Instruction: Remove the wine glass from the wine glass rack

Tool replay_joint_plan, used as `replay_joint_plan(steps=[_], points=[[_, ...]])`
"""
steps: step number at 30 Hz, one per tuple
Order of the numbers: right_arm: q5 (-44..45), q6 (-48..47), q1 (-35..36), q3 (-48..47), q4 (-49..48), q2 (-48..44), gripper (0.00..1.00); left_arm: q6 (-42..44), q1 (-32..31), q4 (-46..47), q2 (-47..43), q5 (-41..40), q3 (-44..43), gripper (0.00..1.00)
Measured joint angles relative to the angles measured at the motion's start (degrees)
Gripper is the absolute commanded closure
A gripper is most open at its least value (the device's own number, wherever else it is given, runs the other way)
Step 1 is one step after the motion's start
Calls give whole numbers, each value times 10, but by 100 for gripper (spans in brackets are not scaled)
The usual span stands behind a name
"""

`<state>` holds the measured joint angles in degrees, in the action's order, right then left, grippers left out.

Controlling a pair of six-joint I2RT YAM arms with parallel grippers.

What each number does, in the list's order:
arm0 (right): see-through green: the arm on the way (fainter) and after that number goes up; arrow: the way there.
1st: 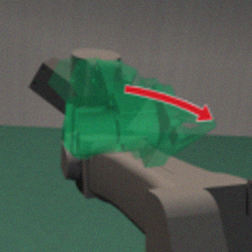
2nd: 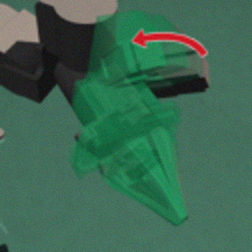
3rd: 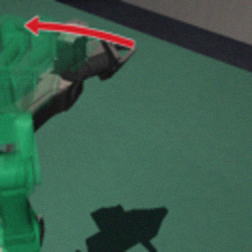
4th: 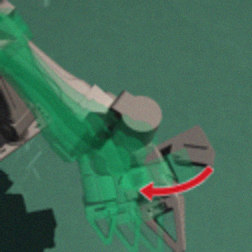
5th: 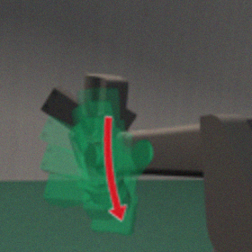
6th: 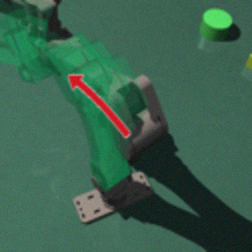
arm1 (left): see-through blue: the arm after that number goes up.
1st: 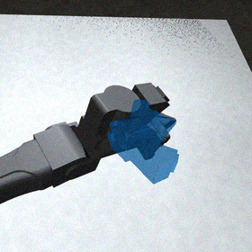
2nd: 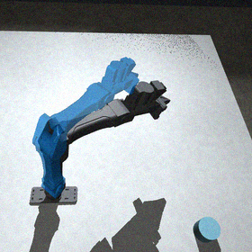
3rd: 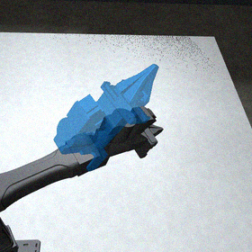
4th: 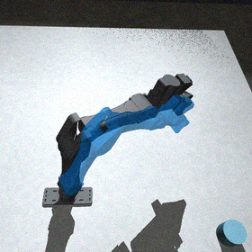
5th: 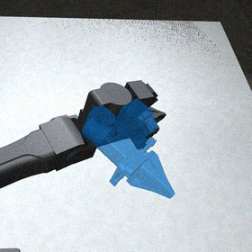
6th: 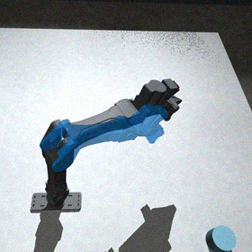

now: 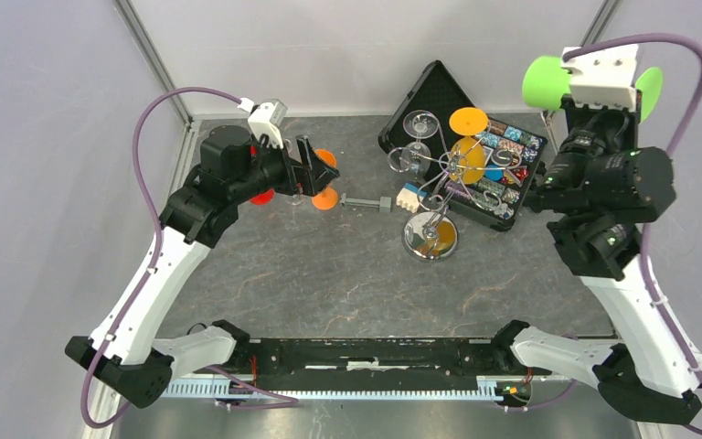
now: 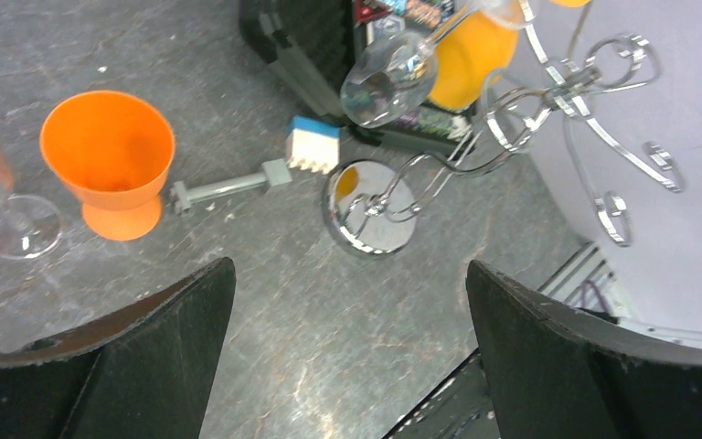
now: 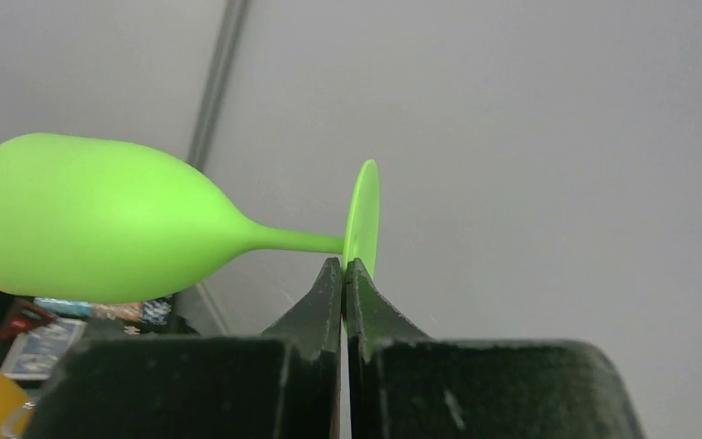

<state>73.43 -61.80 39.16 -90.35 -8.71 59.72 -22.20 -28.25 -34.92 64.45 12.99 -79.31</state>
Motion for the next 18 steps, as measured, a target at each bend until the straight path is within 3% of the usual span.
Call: replay_joint_plan(steps=[7,18], points=[[-179,225,0,-98,186,3,100,-59,0,90,-25,47,4,0],[-474,444,0,-79,264,2,100,-166,0,308,-79,137,69,1]])
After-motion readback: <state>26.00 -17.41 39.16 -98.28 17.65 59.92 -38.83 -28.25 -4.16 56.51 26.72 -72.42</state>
